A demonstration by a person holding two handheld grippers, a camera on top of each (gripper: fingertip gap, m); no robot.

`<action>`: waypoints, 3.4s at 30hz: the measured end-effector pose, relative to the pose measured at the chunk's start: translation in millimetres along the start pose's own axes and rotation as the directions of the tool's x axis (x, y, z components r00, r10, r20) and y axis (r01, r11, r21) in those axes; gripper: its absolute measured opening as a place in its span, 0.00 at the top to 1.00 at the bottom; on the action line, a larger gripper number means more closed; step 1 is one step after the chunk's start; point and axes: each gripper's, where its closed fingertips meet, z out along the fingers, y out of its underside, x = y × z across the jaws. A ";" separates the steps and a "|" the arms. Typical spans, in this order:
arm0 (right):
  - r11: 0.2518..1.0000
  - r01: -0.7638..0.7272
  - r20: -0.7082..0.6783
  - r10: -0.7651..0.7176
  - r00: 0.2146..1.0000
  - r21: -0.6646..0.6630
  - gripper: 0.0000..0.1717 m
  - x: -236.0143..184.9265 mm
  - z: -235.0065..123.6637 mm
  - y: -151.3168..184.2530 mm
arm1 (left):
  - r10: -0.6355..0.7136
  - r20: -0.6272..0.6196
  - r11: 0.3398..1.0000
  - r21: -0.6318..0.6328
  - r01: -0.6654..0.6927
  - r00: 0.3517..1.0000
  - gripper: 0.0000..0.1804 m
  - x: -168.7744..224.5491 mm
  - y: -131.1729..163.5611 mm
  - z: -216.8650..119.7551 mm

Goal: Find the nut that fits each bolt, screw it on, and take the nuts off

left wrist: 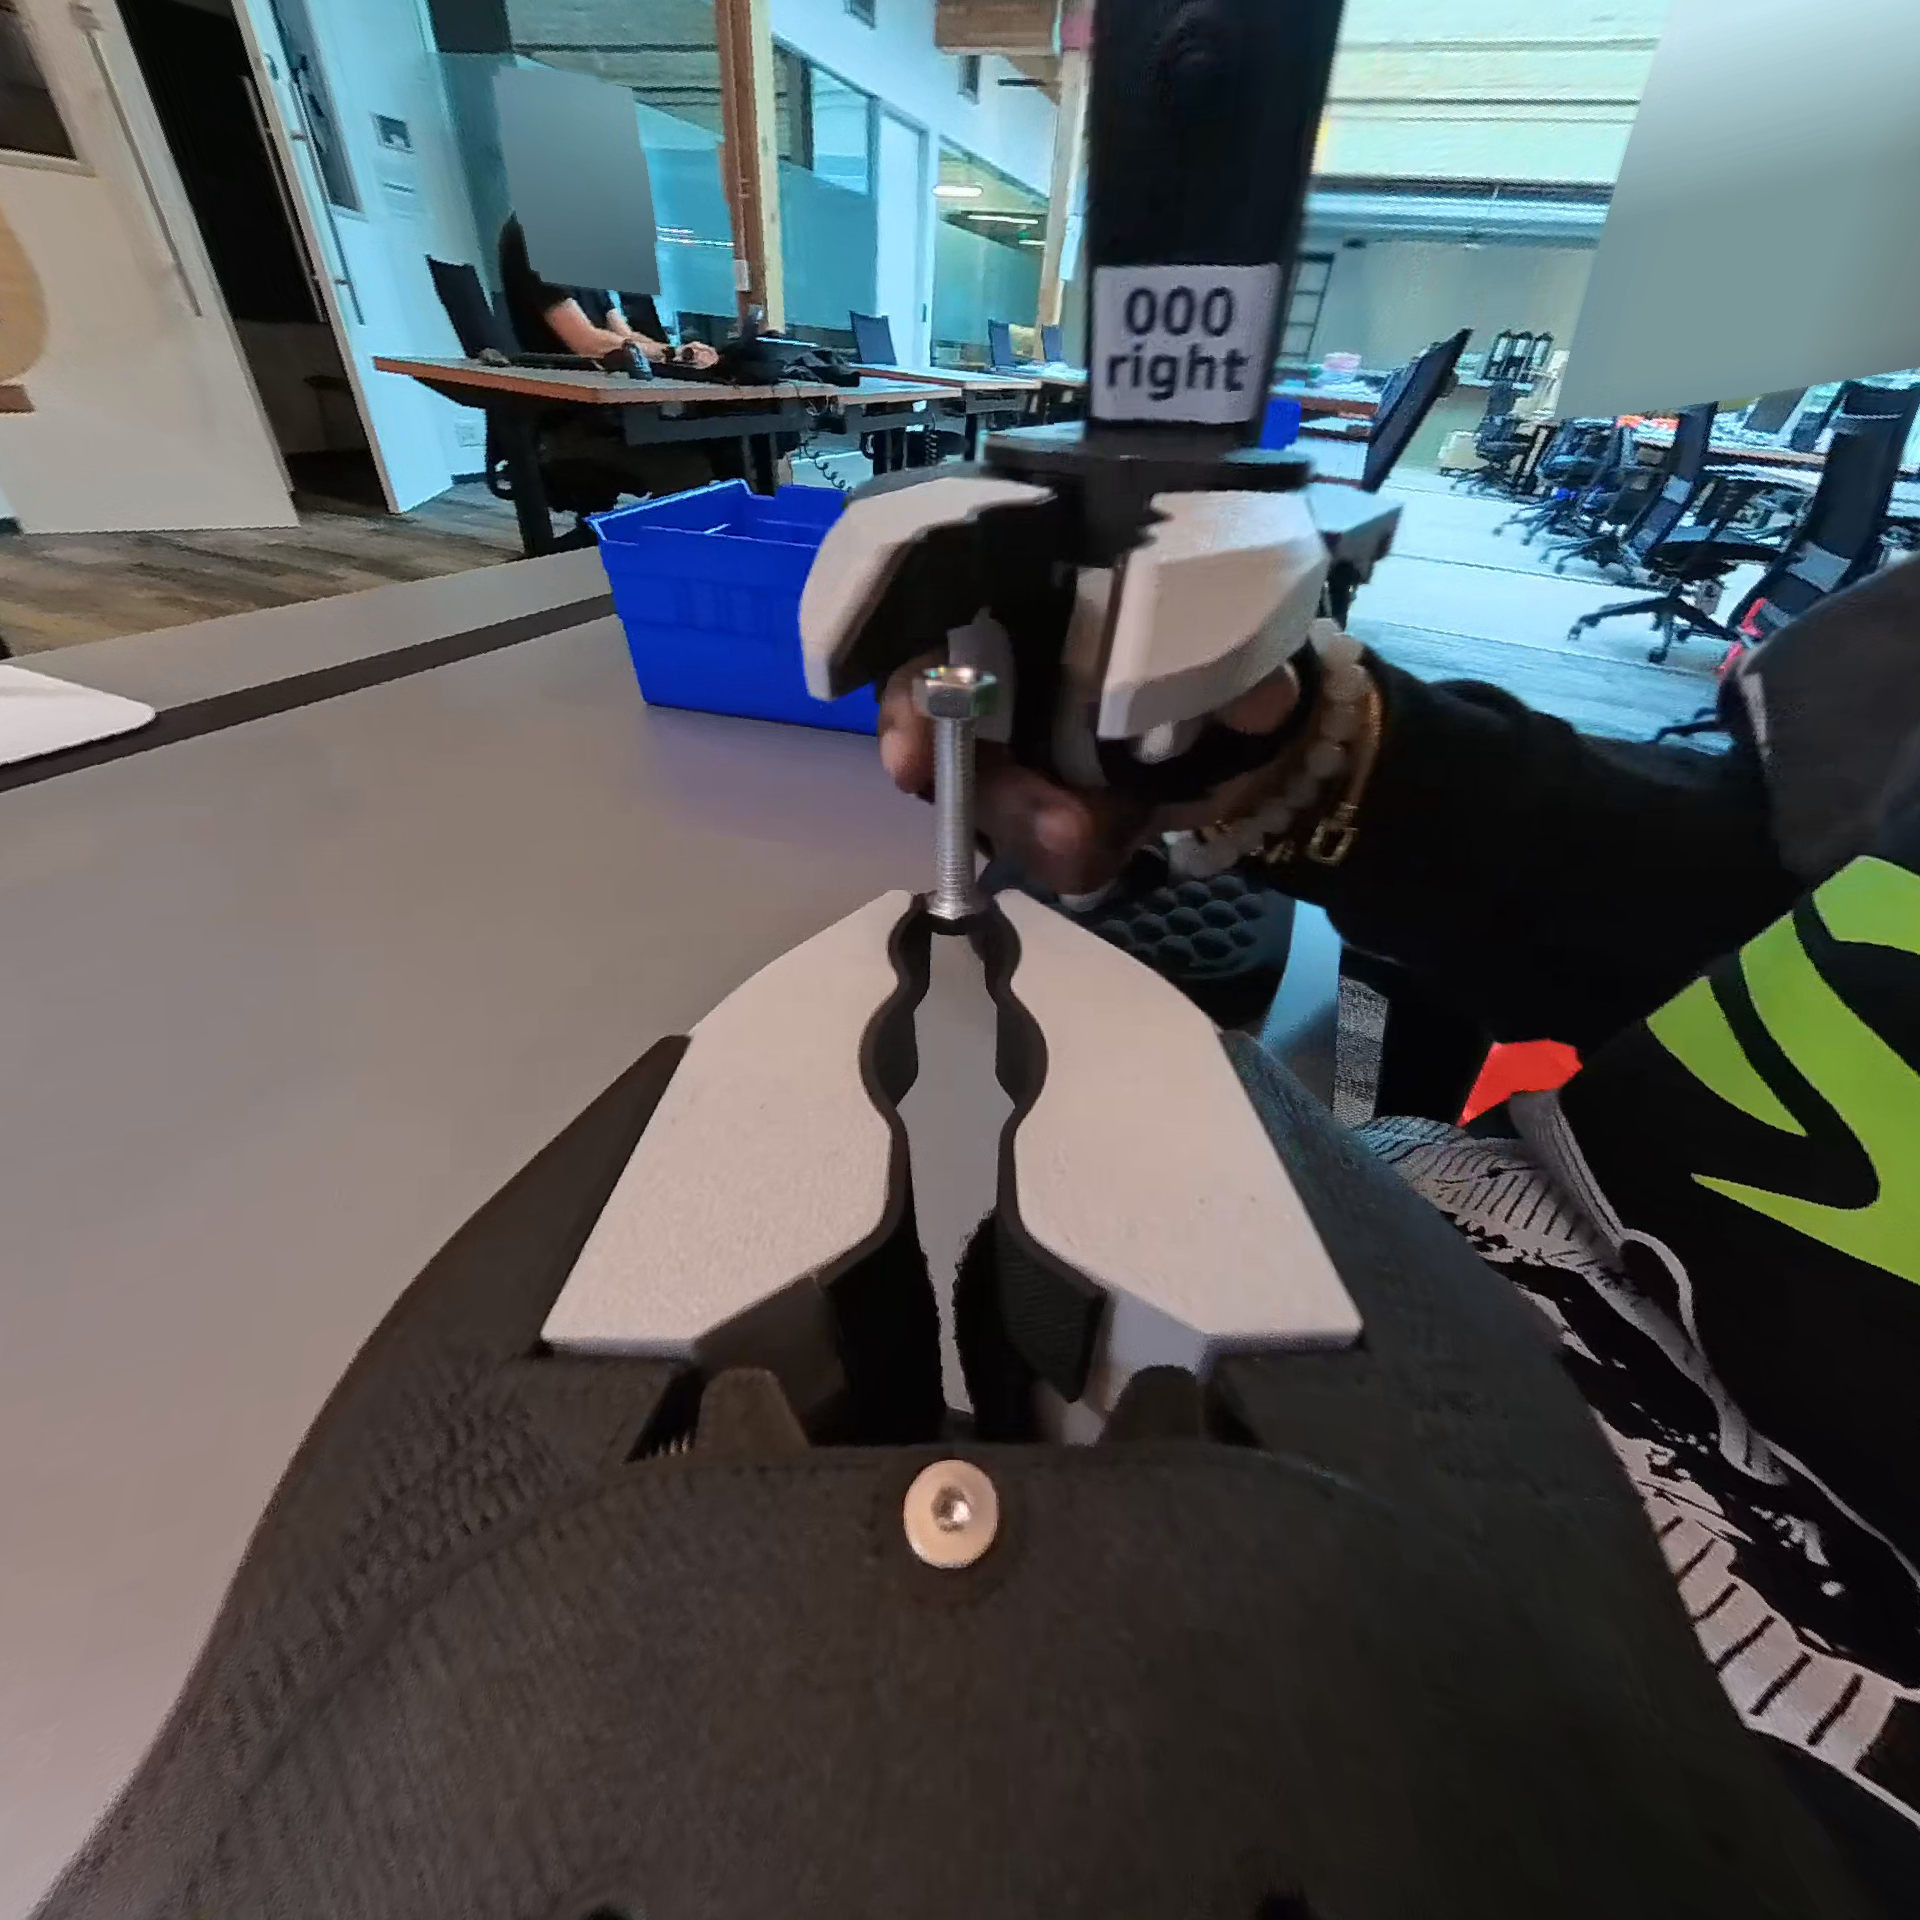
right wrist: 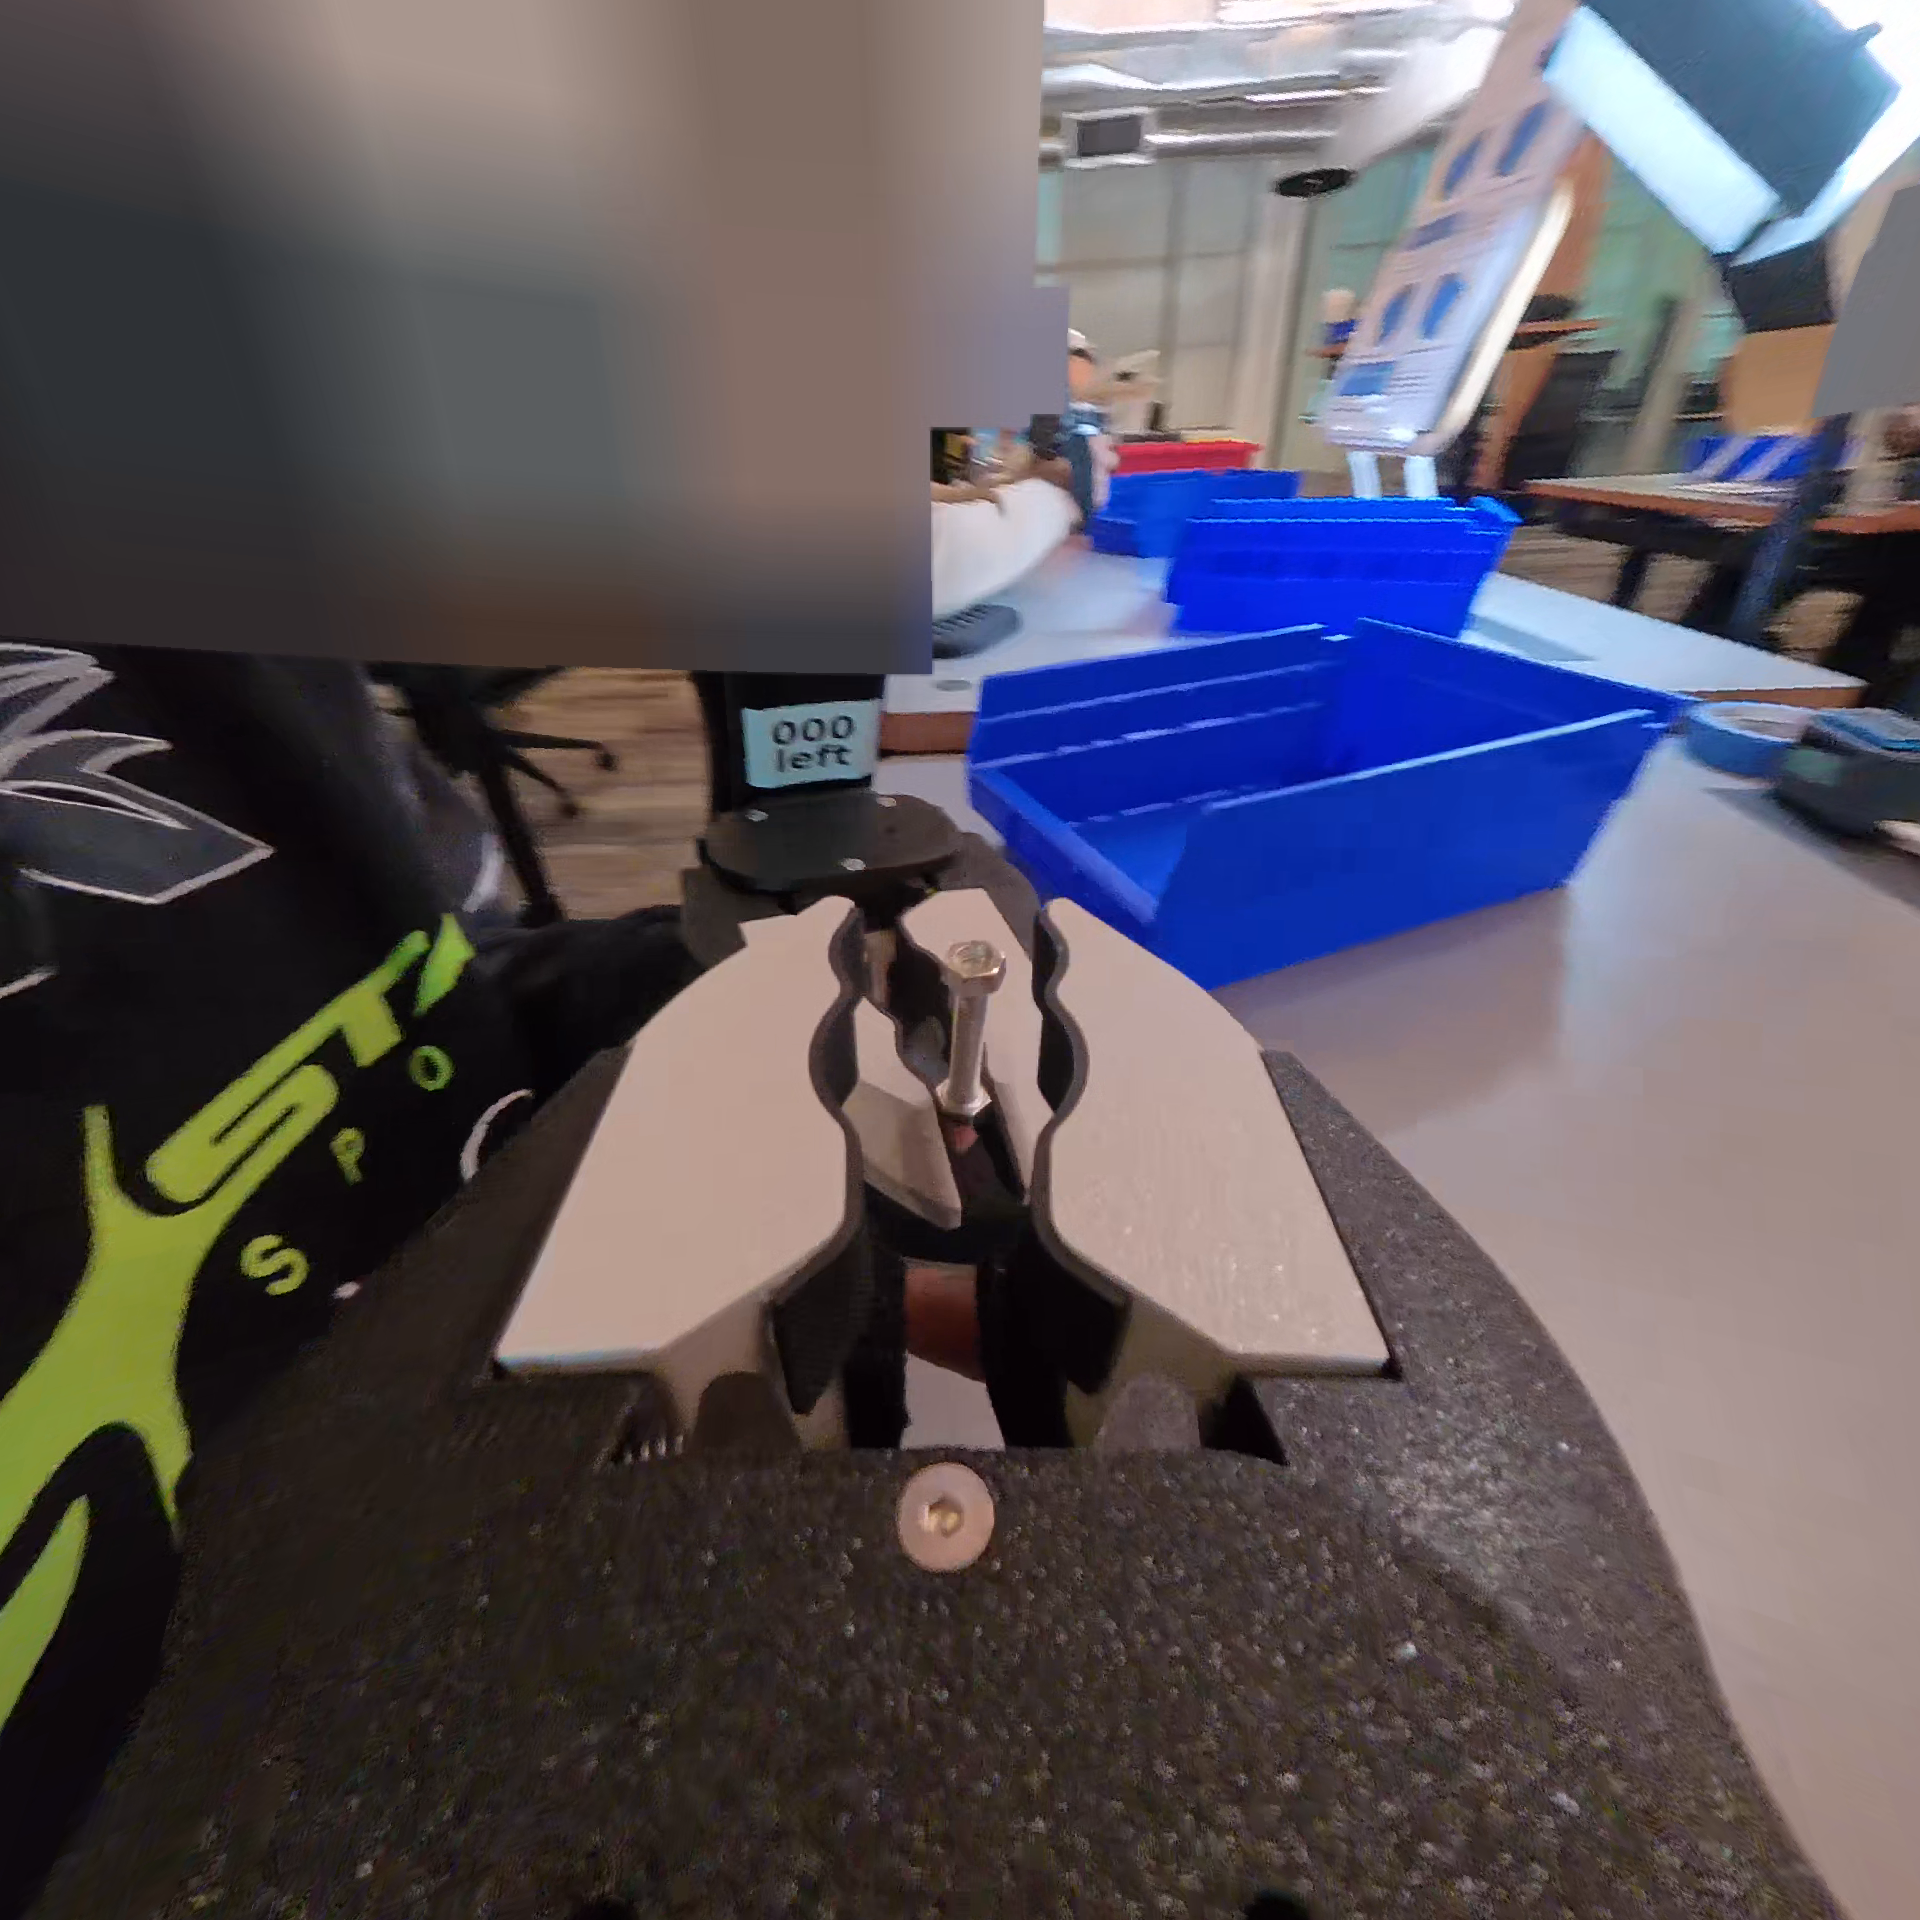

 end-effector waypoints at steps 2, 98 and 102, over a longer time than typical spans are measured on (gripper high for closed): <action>0.999 -0.021 0.072 0.019 0.997 0.025 0.86 -2.7 -0.2 -1.9 | 0.003 -0.015 1.000 0.001 -0.003 1.000 0.95 2.1 -0.2 0.0; 0.997 0.018 -0.314 0.006 0.949 0.071 0.73 0.7 -13.6 11.4 | -0.028 0.187 0.998 -0.043 0.037 0.982 0.95 -27.1 8.8 0.4; 0.997 -0.036 -0.281 0.055 0.958 0.071 0.61 14.0 4.4 12.6 | -0.011 0.173 0.998 -0.052 0.021 0.985 0.95 -24.1 9.5 1.5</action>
